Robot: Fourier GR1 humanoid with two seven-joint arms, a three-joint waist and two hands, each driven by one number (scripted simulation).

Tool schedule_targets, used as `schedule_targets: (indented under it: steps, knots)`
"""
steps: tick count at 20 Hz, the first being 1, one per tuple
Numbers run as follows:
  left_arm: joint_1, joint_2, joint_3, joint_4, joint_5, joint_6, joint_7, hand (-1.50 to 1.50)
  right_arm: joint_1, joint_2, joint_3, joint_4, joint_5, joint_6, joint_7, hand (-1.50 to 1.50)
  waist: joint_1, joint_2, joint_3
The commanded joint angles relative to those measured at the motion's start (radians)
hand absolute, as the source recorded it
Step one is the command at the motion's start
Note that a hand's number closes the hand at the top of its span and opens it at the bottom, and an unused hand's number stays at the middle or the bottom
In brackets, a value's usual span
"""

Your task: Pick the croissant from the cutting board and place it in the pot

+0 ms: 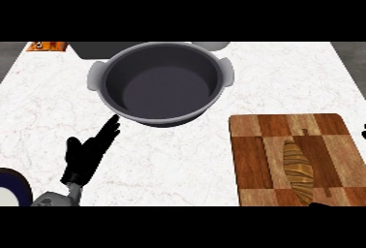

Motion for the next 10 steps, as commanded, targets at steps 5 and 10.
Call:
schedule_targets:
  steps: [5, 10]
  knots:
    - [-0.055, -0.05, -0.015, -0.006, -0.034, 0.007, 0.047, 0.0, -0.116, -0.026, 0.043, 0.075, -0.071, 0.108, 0.286, -1.5, 0.031, 0.005, 0.002]
    - [-0.063, -0.061, -0.012, 0.034, -0.05, -0.005, 0.019, 0.0, -0.136, -0.023, 0.165, 0.235, -0.049, 0.279, 0.239, -1.5, 0.034, 0.007, 0.003]
